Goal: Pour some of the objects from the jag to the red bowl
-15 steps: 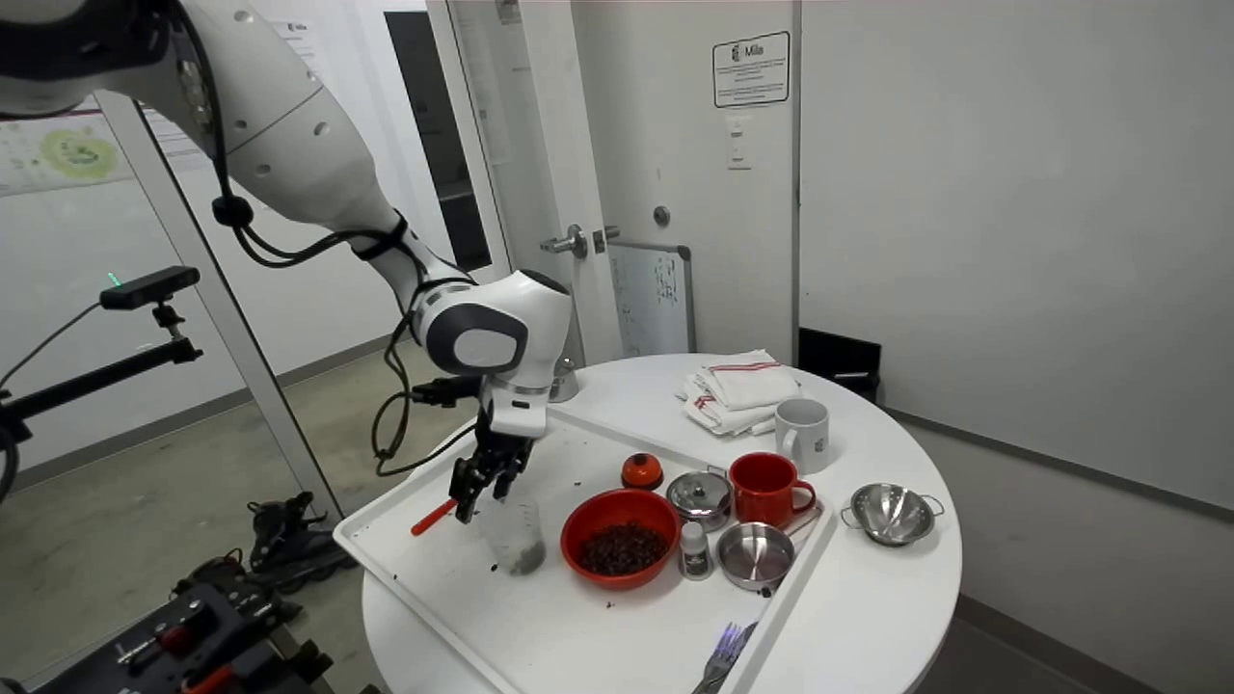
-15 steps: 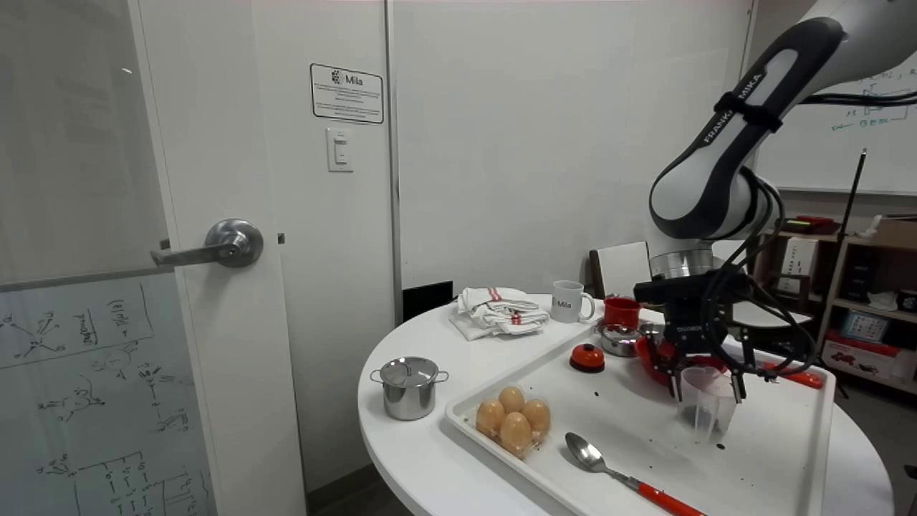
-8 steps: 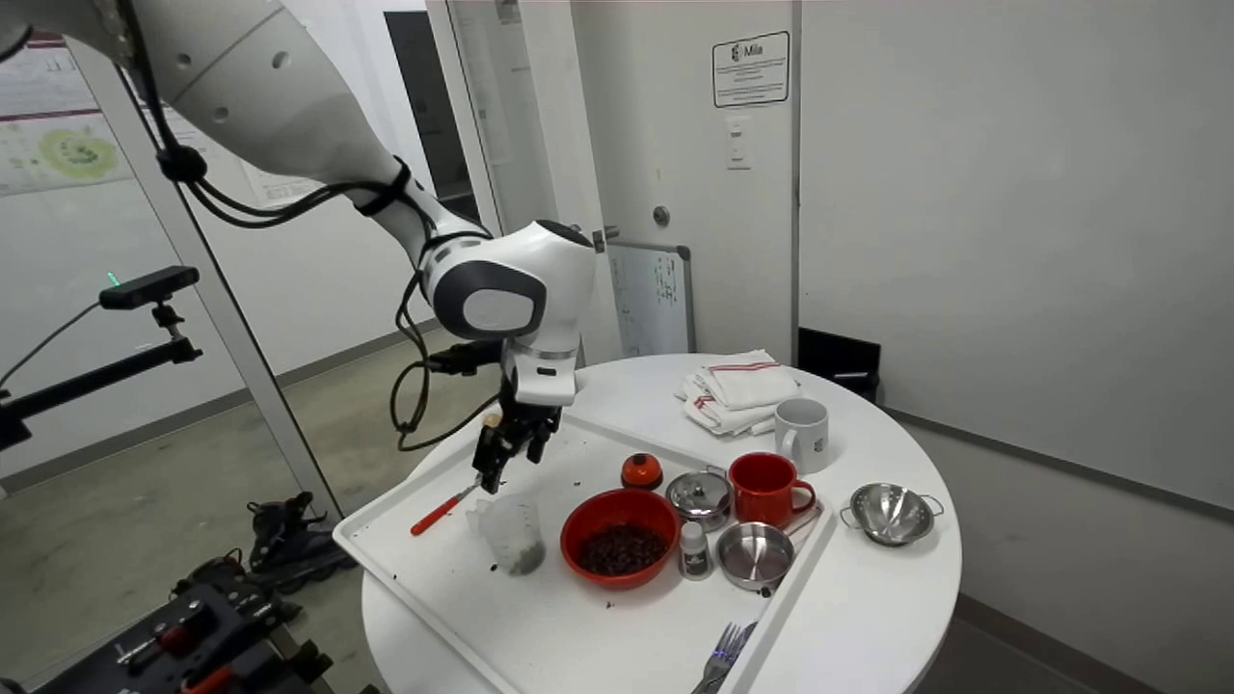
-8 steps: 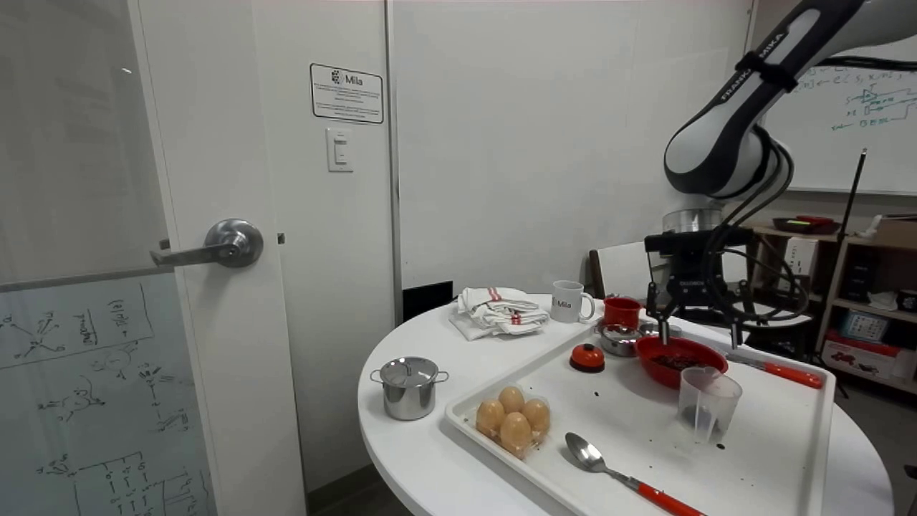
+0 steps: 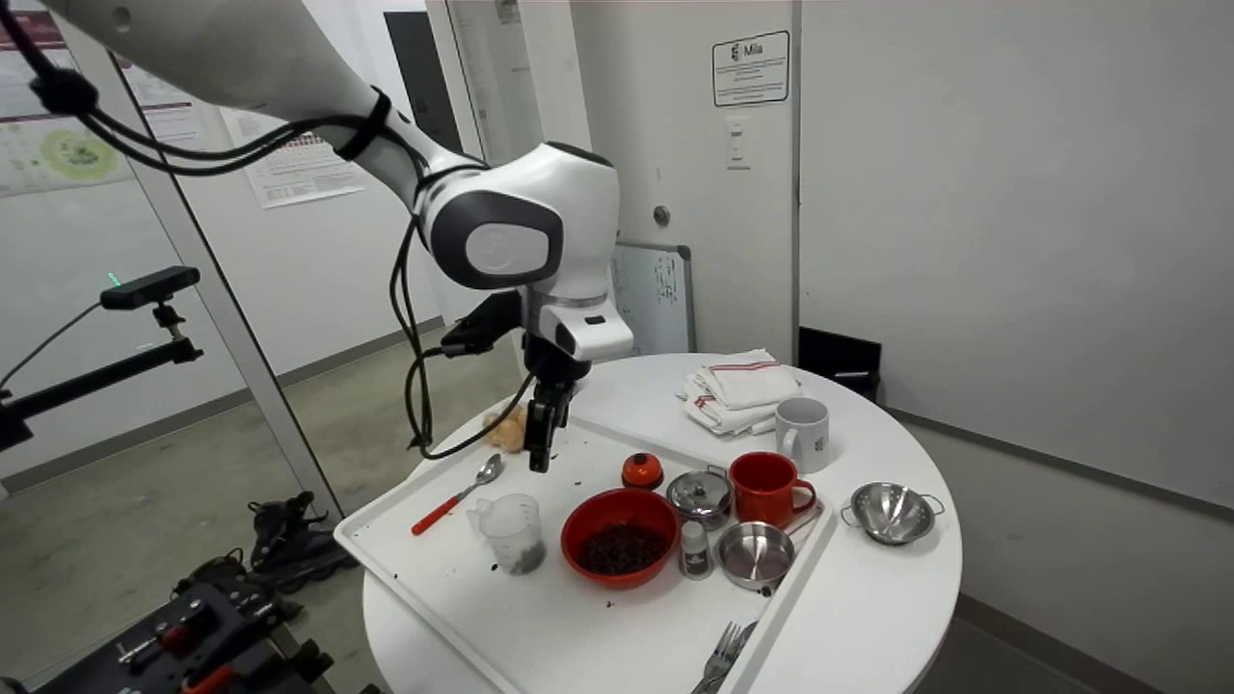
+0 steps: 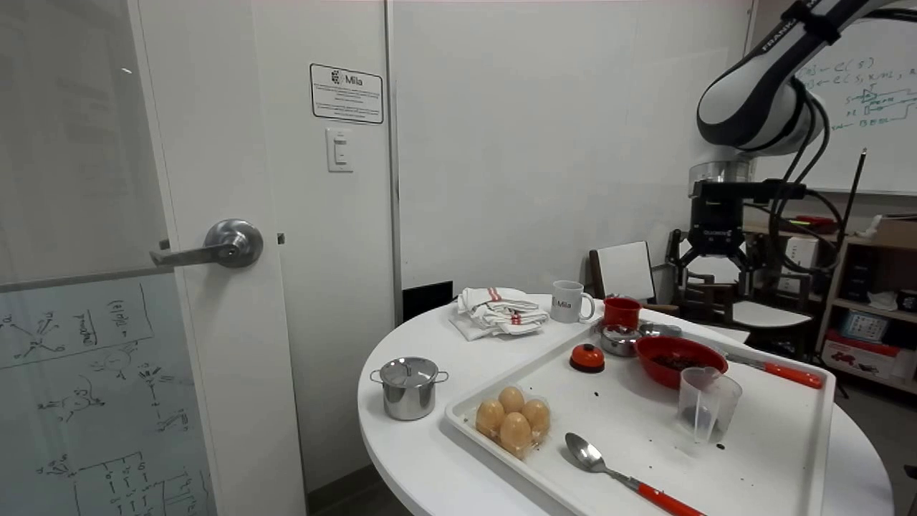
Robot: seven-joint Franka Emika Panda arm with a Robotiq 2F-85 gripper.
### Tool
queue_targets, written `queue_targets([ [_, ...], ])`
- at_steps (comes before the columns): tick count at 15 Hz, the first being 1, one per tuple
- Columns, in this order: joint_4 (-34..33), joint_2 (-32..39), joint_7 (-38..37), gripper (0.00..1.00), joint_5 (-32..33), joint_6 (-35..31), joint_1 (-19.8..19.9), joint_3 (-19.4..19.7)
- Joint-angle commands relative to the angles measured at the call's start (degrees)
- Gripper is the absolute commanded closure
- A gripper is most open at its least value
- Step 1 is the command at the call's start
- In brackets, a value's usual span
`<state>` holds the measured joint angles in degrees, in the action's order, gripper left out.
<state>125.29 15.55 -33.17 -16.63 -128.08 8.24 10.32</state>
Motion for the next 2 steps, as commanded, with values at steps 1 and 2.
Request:
queue_targets([
  [1, 0.0, -0.6, 1.9, 0.0, 0.0, 0.2, 0.0, 0.3],
  [2, 0.0, -1.1, 3.0, 0.0, 0.0, 0.2, 0.1, 0.3],
])
